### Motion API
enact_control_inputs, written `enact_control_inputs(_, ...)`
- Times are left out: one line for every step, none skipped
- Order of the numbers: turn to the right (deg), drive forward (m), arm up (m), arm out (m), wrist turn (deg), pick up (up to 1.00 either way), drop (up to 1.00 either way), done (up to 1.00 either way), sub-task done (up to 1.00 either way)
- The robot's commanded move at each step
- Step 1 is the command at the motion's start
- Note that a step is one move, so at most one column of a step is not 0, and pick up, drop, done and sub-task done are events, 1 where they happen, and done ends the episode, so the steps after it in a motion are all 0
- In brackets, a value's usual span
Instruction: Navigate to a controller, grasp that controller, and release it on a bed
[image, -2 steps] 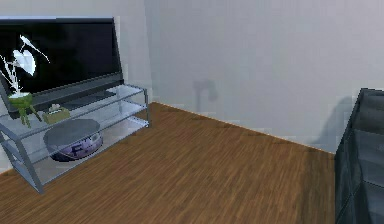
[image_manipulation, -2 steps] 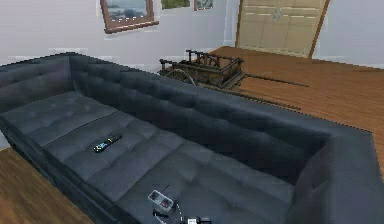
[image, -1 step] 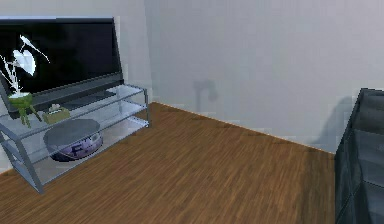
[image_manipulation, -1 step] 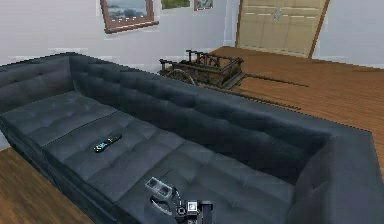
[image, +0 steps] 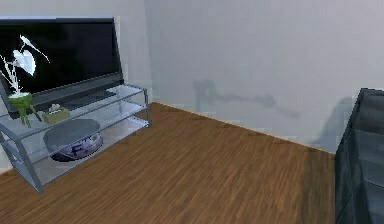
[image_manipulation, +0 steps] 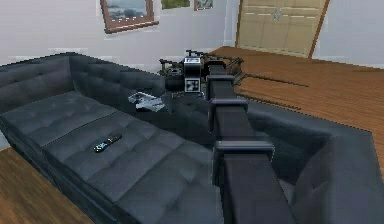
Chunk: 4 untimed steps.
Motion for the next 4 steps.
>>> enact_control_inputs(0.0, 0.00, 0.00, 0.00, -45.0, 0.00, 0.00, 0.00, 0.00)
enact_control_inputs(0.0, 0.00, 0.00, 0.00, -45.0, 0.00, 0.00, 0.00, 0.00)
enact_control_inputs(0.0, 0.00, 0.00, 0.00, -12.0, 0.00, 0.00, 0.00, 0.00)
enact_control_inputs(0.0, 0.00, 0.00, -0.28, 0.0, 0.00, 0.00, 0.00, 0.00)
